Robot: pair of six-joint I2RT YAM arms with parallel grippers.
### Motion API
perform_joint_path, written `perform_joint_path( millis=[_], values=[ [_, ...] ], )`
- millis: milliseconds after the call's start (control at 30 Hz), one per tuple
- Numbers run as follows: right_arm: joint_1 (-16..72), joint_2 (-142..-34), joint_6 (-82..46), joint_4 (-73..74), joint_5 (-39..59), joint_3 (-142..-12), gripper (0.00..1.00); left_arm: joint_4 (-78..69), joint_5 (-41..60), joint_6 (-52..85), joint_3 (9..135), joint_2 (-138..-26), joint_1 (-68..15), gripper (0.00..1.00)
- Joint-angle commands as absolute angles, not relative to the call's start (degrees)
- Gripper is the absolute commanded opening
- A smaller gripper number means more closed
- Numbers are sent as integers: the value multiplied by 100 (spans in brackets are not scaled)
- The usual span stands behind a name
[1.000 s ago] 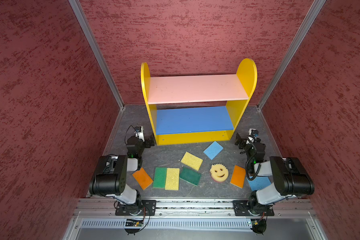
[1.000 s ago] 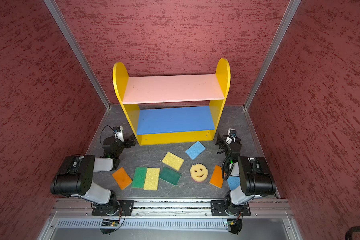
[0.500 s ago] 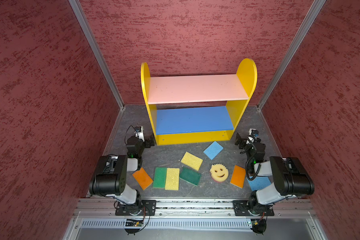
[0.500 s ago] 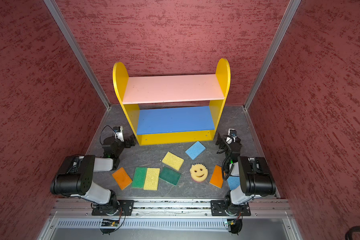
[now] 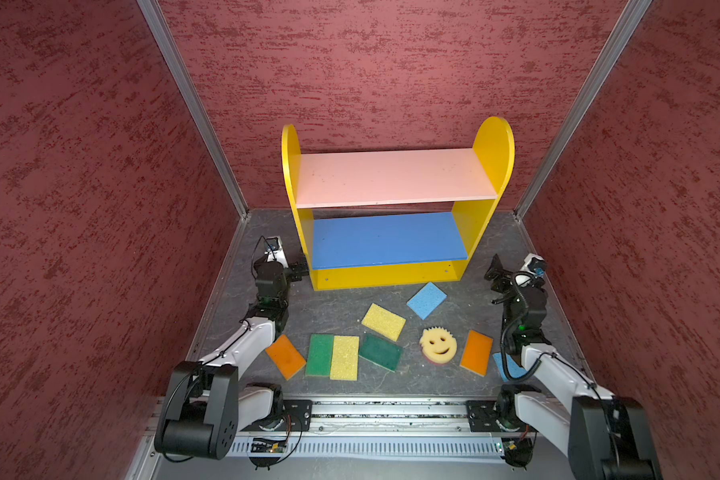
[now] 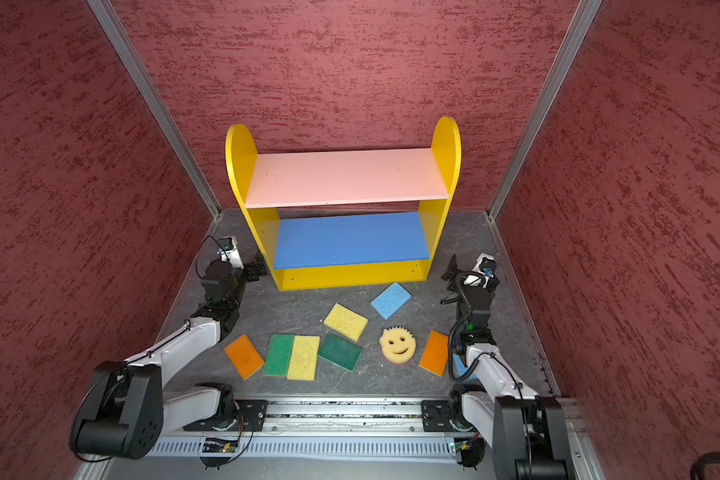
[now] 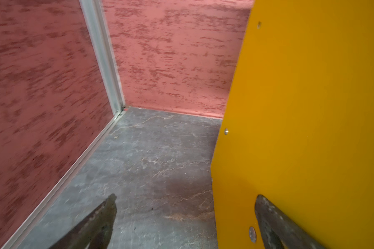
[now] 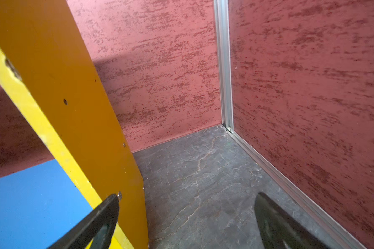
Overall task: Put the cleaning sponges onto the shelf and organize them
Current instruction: 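Raise both grippers and move them forward toward the sponges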
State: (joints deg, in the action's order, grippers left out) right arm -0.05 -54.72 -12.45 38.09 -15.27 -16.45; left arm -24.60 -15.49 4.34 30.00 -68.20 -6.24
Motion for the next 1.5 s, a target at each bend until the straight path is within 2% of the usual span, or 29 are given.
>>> perform_joint_path(
  millis=[0, 133, 300, 333, 367, 400, 433, 467, 500, 567, 633, 667, 800, 1000, 1467],
  values=[
    [116, -4688, -1992, 2165, -2049, -1702, 99, -678, -2596, 1525, 3481, -6625, -712, 99],
    [133, -4407, -2064, 611, -1662, -2095, 99, 1499, -3110, 3257, 4350, -6605, -570, 99],
    [132, -4536, -2293, -483, -1391, -2502, 99, 2844, -2283, 3798, 4962, -6612, -81, 99],
    [132, -4519, -2324, -506, -1299, -2511, 96, 2892, -1951, 3755, 4991, -6593, 28, 99],
    [132, -4508, -2350, -525, -1187, -2531, 88, 2901, -1634, 3717, 4991, -6552, 143, 99],
    [132, -4509, -2368, -540, -1053, -2547, 75, 2895, -1369, 3677, 4963, -6497, 231, 100],
    [135, -4528, -2394, -561, -962, -2572, 59, 2863, -1153, 3619, 4925, -6438, 272, 92],
    [134, -4579, -2465, -607, -904, -2613, 41, 2782, -873, 3504, 4862, -6352, 319, 76],
    [130, -4648, -2516, -666, -866, -2664, 25, 2712, -636, 3449, 4798, -6257, 341, 52],
    [135, -4814, -2574, -752, -793, -2747, 2, 2653, -292, 3423, 4682, -6096, 331, 18],
    [132, -5057, -2600, -791, -654, -2833, 0, 2778, -117, 3502, 4638, -6030, 318, 1],
    [133, -5187, -2600, -761, -539, -2870, 0, 2874, -49, 3540, 4638, -6041, 313, 0],
    [161, -5516, -2628, -559, -74, -2918, 0, 3044, 226, 3424, 4632, -6136, 113, 0],
    [378, -5934, -2170, -872, -319, -3386, 0, 3095, 63, 3133, 4942, -6503, -585, 0],
    [387, -7832, -2360, -611, -1, -4709, 0, 2819, -152, 2985, 6057, -8249, -879, 0]
  ],
)
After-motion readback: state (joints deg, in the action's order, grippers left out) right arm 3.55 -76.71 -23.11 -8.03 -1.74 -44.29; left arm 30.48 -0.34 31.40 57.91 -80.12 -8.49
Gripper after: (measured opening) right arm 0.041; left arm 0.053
